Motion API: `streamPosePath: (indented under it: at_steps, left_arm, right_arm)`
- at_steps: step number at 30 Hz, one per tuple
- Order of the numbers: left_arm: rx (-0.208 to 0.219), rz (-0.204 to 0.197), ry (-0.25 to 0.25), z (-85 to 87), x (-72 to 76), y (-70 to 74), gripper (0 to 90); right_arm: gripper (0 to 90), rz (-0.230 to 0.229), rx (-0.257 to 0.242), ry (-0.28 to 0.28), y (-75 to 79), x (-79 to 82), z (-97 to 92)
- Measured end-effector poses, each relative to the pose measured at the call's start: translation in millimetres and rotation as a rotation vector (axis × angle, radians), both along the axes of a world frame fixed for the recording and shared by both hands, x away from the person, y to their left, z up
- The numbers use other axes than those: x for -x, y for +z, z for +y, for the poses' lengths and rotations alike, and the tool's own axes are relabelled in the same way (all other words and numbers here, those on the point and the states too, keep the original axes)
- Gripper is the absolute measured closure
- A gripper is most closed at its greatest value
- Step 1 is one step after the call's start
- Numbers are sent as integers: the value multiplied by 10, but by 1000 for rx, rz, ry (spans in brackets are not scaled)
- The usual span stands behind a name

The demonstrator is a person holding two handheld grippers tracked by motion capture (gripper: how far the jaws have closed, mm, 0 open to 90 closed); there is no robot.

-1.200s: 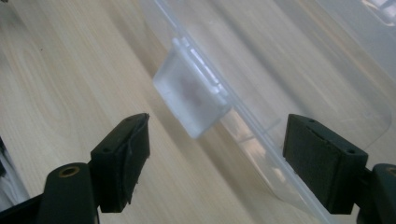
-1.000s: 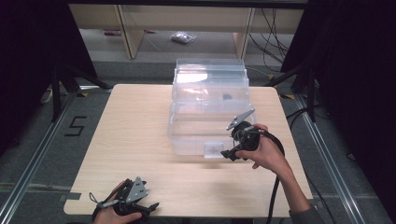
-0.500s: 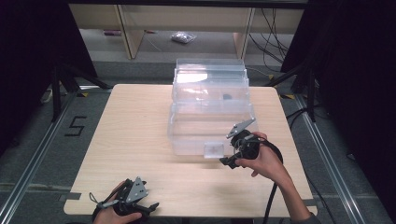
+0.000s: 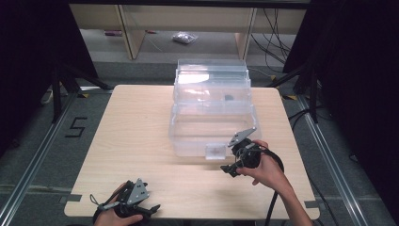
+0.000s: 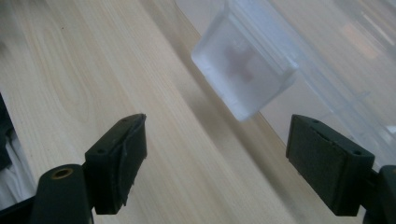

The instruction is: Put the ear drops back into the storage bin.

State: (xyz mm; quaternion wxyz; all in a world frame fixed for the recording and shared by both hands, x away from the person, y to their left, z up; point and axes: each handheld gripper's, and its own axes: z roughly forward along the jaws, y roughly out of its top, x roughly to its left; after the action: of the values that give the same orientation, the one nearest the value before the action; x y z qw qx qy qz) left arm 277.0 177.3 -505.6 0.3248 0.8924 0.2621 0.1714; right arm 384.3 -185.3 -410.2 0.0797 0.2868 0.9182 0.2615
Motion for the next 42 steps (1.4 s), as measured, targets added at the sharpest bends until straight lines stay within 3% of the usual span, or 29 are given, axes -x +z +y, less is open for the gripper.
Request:
streamPosePath:
  at_steps: [1, 2, 7, 8, 9, 11, 12, 13, 15, 18, 20, 21, 22, 25, 27, 28, 33, 35, 36, 37, 39, 40, 42]
  left_arm:
    - [0, 0, 0, 0, 0, 0, 156]
    - [0, 0, 0, 0, 0, 0, 156]
    - [1, -1, 0, 0, 1, -1, 156]
    - [4, 0, -1, 1, 5, 2, 156]
    - [-6, -6, 3, -2, -2, -2, 156]
    - [6, -5, 4, -3, 6, -2, 156]
    - [1, -6, 0, -1, 1, -2, 156]
    - [0, -6, 0, -2, 0, -3, 156]
    - [0, -5, 1, 0, 6, 1, 156]
    - [2, -7, 2, 0, 6, 0, 156]
    - [13, -4, 5, -3, 11, -1, 156]
    - [-23, -1, -18, 16, 3, 19, 156]
    - [-22, -2, -18, 15, 3, 18, 156]
    - [-22, -1, -17, 15, 3, 18, 156]
    - [-23, -4, -14, 15, 0, 16, 156]
    - [5, -6, 5, 0, 6, 0, 156]
    - [2, -6, 3, 1, 5, 1, 156]
    - [4, -6, 4, 2, 5, 1, 156]
    - [4, -5, 3, 3, 6, 2, 156]
    - [-5, -5, -2, 8, 3, 7, 156]
    - [2, -6, 3, 5, 2, 4, 156]
    - [3, -6, 3, 3, 3, 3, 156]
    - [-16, 0, -17, 14, 6, 17, 156]
  right_arm:
    - [214, 2, -6, -8, -8, 14, 6]
    - [214, -31, -13, 3, -27, 6, 3]
    - [210, -14, -5, 7, -51, 51, 17]
    - [210, -44, -6, 40, -68, 38, 11]
    - [210, -31, -10, -1, -76, 77, 25]
    - [210, -34, -16, 20, -95, 91, 27]
    - [210, -22, -20, -7, -106, 111, 37]
    - [209, -46, -10, 6, -107, 115, 29]
    - [209, -43, -21, -3, -132, 138, 41]
    - [207, -49, -17, 51, -159, 130, 30]
    - [206, -56, -31, 39, -182, 148, 30]
    - [204, -72, -31, 31, -192, 155, 29]
    - [204, -52, -37, 31, -194, 162, 26]
    - [203, -52, -25, 26, -208, 195, 18]
    - [203, -47, -48, 14, -227, 228, 14]
    - [203, -42, -48, 4, -227, 239, 7]
    - [203, -54, -54, 17, -285, 279, -28]
    - [203, -38, -63, 7, -306, 313, -33]
    - [202, -65, -67, 25, -333, 307, -37]
    - [202, -37, -69, 5, -330, 337, -52]
    - [203, -66, -77, 20, -375, 329, -65]
    - [203, -43, -82, 23, -372, 350, -81]
    - [202, -42, -90, -22, -403, 384, -88]
